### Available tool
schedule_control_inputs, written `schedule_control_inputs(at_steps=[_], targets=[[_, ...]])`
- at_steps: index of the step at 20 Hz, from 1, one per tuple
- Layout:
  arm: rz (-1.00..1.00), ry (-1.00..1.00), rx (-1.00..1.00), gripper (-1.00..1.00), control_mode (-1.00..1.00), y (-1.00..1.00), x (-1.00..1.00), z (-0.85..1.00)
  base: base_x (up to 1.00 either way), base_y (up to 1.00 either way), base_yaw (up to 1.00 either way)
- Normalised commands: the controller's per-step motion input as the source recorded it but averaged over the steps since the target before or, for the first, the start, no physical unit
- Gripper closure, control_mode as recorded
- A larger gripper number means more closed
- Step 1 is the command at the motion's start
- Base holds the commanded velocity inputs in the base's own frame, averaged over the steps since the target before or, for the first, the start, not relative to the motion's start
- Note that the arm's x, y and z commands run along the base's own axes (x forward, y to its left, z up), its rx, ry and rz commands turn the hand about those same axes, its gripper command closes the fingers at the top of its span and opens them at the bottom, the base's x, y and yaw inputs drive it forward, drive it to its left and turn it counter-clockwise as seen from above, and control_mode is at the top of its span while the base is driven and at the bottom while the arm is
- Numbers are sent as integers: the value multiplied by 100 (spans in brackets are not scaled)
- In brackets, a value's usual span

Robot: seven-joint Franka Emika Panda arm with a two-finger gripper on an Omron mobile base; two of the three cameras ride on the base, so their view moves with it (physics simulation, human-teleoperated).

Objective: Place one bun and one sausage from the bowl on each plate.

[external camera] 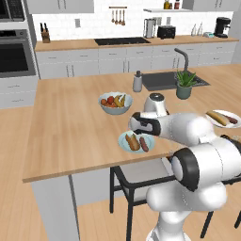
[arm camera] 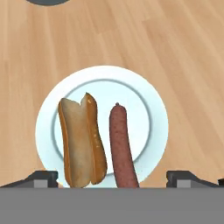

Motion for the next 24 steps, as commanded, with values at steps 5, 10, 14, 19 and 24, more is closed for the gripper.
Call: schedule_control_inputs(at_steps=[5,10,14,19,24], targets=[[6,-4,-15,-100,-100,10,-96,100,0,0,0],[13,0,-12,-100,-100,32,-71,100,0,0,0],[21,-5,-17,-100,-100,42,-89,100,0,0,0],[9,-6,-48,-100,-100,72,-67,38,0,0,0],[1,3,-31,-100,-100,35,-26,-1,0,0,0]])
